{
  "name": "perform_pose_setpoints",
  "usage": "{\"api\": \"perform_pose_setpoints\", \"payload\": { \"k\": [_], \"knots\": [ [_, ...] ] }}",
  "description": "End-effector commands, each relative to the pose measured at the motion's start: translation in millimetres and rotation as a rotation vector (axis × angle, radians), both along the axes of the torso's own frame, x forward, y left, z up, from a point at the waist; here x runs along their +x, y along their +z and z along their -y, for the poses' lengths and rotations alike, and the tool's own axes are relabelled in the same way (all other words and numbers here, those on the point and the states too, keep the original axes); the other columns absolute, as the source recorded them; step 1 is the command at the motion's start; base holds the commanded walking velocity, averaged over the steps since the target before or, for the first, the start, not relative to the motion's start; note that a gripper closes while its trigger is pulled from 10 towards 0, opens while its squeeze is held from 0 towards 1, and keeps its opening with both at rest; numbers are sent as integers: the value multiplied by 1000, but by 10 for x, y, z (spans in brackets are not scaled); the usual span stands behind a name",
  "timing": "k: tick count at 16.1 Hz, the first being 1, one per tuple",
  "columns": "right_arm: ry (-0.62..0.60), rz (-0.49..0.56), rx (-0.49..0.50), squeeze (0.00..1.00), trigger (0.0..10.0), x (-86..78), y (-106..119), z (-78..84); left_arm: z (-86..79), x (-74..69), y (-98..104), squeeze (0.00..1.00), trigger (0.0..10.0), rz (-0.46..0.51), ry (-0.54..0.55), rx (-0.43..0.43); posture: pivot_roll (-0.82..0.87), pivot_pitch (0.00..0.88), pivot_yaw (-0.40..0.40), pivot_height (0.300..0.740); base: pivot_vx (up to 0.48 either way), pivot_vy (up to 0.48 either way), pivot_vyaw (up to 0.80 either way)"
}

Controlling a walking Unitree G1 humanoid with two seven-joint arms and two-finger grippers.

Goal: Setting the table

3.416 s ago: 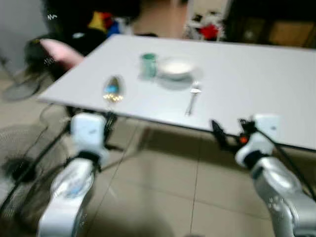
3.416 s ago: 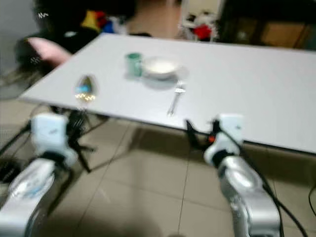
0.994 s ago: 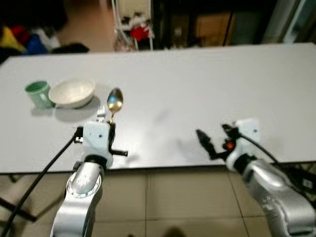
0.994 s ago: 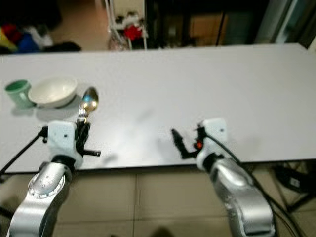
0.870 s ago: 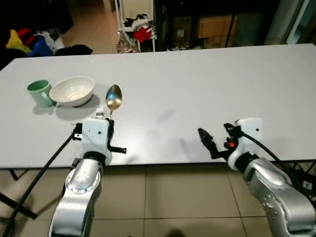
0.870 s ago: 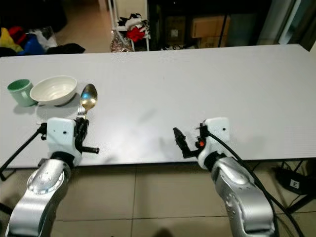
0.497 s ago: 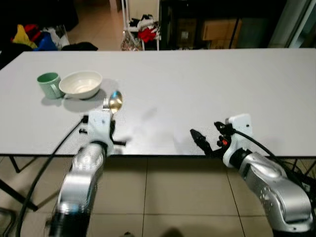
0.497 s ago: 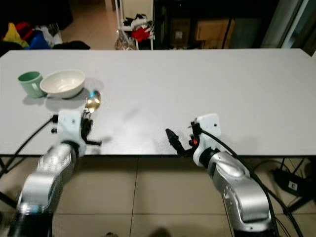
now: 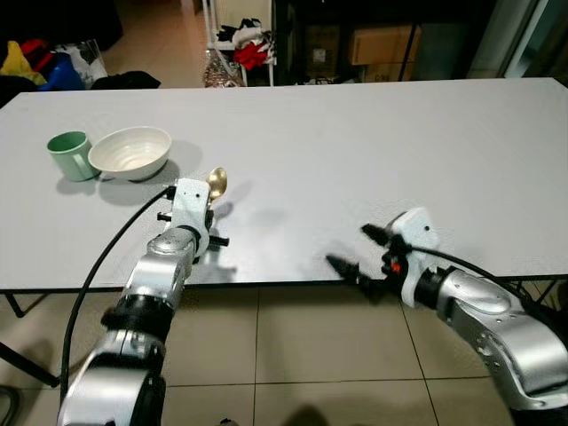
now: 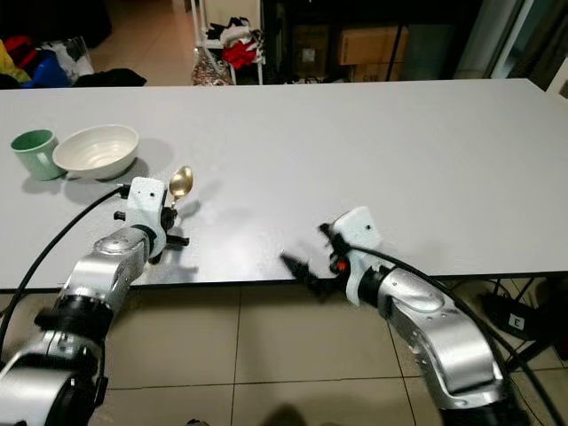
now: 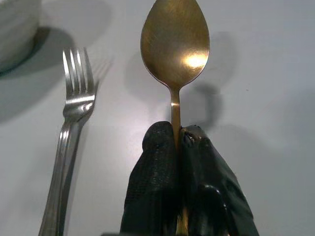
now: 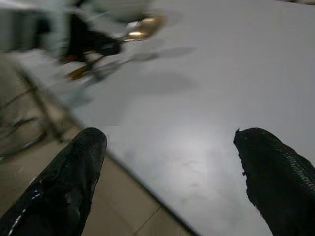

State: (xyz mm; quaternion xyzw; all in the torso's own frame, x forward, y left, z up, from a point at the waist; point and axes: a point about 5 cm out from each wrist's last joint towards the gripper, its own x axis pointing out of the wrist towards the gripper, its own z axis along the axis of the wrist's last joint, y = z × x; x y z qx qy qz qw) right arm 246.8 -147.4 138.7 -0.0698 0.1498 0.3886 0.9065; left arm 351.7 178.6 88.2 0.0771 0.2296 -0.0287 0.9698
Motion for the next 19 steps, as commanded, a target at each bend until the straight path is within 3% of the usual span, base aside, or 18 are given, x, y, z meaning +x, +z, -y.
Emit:
{"api": "perform_pose_setpoints", "payload": {
  "k": [1, 6, 19],
  "knots": [
    [64, 23, 15, 0, 10000, -27, 59, -44, -61, 27, 14, 0, 10000, 3, 19, 14, -185, 0, 78, 740, 0, 0, 0],
    [113, 41, -4, 0, 10000, 24, 160, 24, -110, 80, -40, 0, 10000, -1, 109, 10, -200, 0, 62, 740, 0, 0, 0],
    [205, 3, -14, 0, 10000, -16, 213, 28, -133, 121, -102, 0, 10000, -61, 175, -52, -222, 18, 44, 740, 0, 0, 0]
  ]
}}
